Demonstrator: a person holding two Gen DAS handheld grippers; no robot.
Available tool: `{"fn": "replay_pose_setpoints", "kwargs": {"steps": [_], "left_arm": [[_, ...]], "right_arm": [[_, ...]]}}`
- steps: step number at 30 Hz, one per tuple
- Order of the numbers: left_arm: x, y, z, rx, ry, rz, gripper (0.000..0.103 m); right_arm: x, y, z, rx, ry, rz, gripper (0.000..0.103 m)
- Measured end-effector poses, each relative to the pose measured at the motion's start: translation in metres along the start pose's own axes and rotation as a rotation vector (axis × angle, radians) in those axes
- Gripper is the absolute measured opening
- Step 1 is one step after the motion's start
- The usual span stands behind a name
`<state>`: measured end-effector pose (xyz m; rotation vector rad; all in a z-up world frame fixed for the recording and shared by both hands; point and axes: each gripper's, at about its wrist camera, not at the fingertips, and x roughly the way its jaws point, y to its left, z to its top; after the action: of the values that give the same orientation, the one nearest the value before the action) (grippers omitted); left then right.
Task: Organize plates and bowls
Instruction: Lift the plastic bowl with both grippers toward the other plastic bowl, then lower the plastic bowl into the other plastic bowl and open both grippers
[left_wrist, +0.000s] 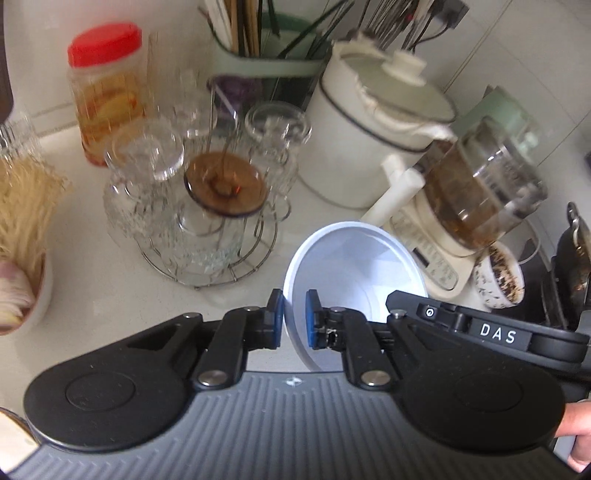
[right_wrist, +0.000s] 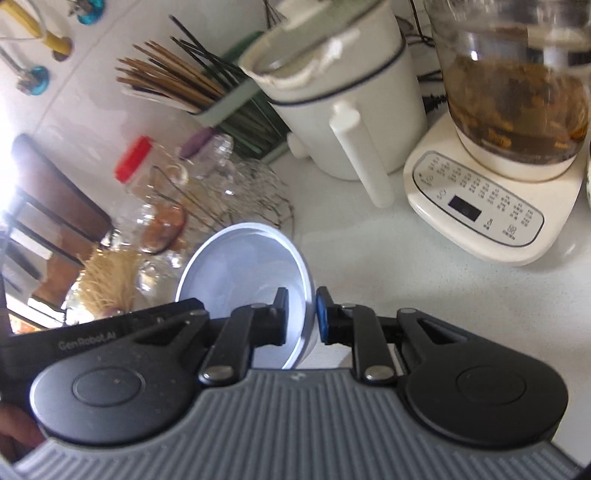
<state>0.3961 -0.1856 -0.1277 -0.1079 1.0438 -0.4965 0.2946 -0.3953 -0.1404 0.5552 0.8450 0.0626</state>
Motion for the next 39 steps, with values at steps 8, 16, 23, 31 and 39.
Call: {"fn": "replay_pose_setpoints", "kwargs": {"steps": [8, 16, 23, 31, 39], "left_arm": [[-0.045, -0.007, -0.006, 0.042, -0.05, -0.028, 0.014], [-0.077, 0.003, -0.027, 0.076, -0.048, -0.059, 0.014], [-0.079, 0.015, -0.054, 0.097, -0.022, -0.056, 0.015], [-0.055, 0.03, -0.078, 0.101, 0.033, -0.032, 0.015], [-0.027, 0.031, -0.088, 0.118, 0.094, -0.023, 0.015]], "right_arm": [[-0.035, 0.023, -0.017, -0.02, -0.058, -0.003, 0.019], [-0.059, 0.042, -0.046, -0.006, -0.077, -0.022, 0.019], [-0.055, 0.049, -0.07, 0.017, -0.069, -0.057, 0.019], [-0.035, 0.046, -0.091, 0.025, -0.031, -0.105, 0.019], [-0.02, 0.037, -0.1, 0.043, 0.012, -0.153, 0.02]]}}
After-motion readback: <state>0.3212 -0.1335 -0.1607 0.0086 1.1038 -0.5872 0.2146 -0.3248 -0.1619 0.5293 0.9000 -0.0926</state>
